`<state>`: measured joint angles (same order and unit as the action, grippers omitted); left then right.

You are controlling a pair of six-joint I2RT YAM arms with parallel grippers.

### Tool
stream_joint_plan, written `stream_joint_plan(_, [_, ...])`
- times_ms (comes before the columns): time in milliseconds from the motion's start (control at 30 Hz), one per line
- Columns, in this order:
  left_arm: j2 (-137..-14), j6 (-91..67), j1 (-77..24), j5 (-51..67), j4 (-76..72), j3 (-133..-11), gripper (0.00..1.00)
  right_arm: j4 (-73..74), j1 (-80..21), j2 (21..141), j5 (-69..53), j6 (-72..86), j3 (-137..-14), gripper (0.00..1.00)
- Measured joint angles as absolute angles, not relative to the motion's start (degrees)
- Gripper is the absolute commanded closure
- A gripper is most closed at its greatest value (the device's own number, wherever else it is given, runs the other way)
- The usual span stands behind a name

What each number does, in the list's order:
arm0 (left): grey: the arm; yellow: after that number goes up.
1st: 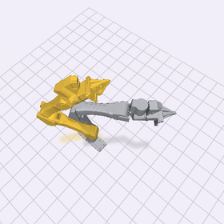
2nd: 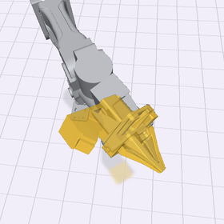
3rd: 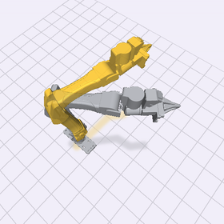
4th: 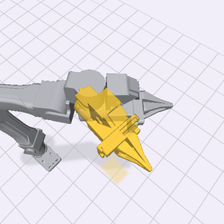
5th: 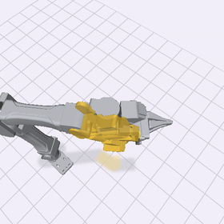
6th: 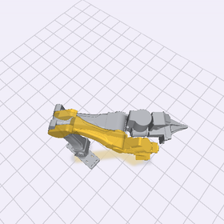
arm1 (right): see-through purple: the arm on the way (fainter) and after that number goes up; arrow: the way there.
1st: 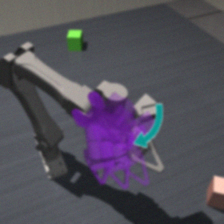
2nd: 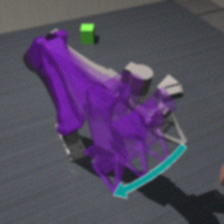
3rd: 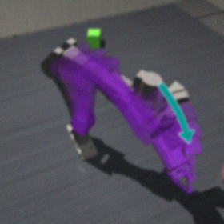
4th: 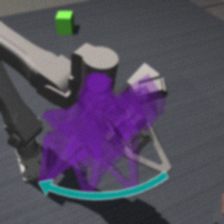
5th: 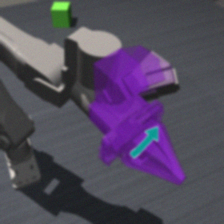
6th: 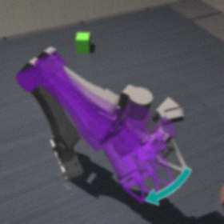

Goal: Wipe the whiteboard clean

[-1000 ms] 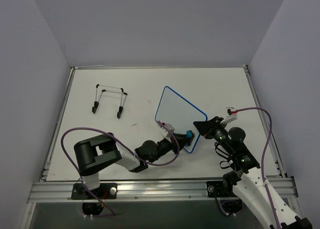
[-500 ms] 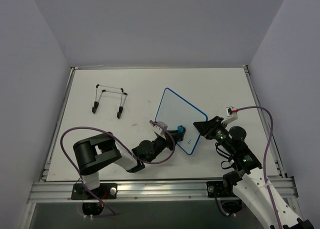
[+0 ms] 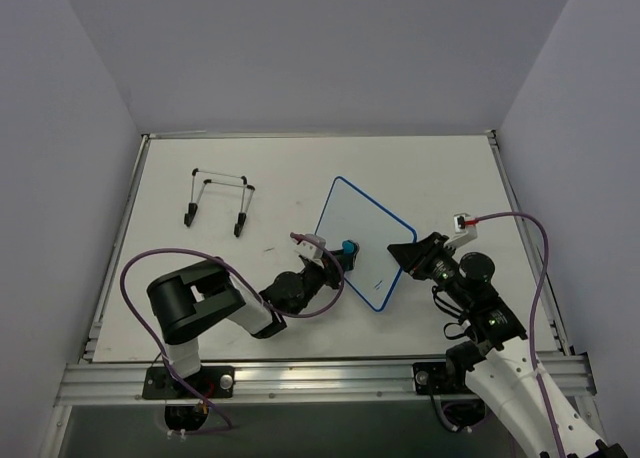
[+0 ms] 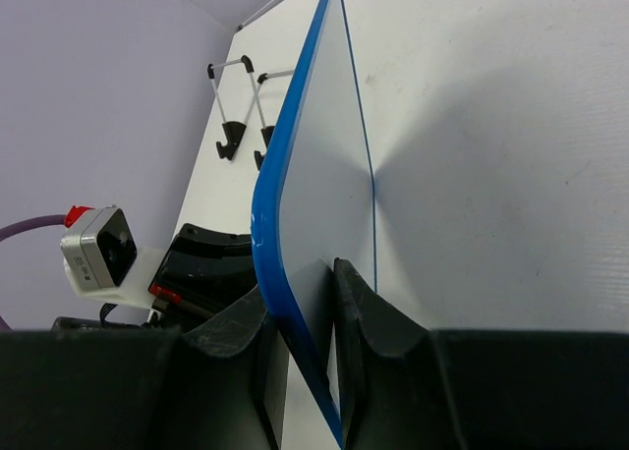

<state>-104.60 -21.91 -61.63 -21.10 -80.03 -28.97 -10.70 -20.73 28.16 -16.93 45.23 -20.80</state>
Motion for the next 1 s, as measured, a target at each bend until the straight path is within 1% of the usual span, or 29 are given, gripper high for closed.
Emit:
stream_joint_plan(200, [-104.6, -20.9, -63.4, -22.8, -79.8, -29.5, 0.98, -10.7, -20.7, 28.2, -16.8, 45.2, -20.8, 1.00])
stream_joint_plan(533, [-103.1, -19.6, -71.2, -22.5, -79.6, -33.3, 0.98, -10.7, -20.7, 28.2, -15.8, 45.2, -20.8, 1.00])
stream_joint_plan(1000, [-103.2, -19.2, -76.7, -22.6, -80.1, -36.2, 0.98, -10.6, -21.0, 28.1, -15.9, 45.2, -20.8, 1.00])
